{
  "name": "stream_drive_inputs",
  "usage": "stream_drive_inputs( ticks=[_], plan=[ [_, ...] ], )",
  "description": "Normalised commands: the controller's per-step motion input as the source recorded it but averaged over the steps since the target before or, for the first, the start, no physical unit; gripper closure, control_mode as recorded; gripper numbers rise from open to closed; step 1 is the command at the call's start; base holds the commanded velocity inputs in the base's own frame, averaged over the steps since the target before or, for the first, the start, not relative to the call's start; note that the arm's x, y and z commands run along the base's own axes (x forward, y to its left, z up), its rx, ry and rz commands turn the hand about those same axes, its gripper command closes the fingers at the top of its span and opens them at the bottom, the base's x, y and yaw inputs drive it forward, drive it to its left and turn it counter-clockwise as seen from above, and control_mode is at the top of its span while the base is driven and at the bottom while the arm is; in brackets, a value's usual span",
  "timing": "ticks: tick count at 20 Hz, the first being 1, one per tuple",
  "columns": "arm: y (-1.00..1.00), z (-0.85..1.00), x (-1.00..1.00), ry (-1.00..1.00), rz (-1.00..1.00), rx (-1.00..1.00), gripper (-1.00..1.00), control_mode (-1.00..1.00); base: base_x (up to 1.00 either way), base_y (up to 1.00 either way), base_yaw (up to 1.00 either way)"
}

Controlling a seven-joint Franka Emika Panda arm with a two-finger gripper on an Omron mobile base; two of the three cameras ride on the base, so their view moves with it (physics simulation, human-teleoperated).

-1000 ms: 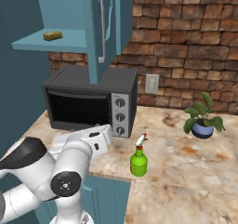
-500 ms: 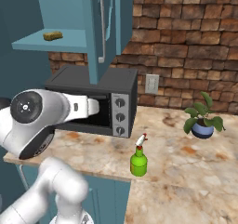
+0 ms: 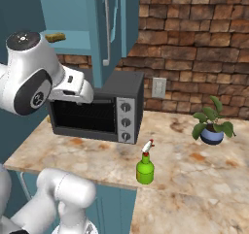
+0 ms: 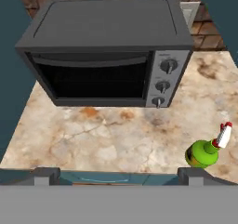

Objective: Pick the sponge and spray from the cabinet and place them on the counter.

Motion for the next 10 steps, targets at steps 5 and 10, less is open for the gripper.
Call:
stream_drive_inputs(
  ticks=[5, 10],
  plan=[
    [0.31, 0.18, 0.00, 0.21, -0.03, 0.00, -1.00, -1.00, 0.00, 0.00, 0.00],
    [0.31, 0.01, 0.12, 0.00, 0.00, -0.05, -1.00, -1.00, 0.00, 0.00, 0.00]
  ],
)
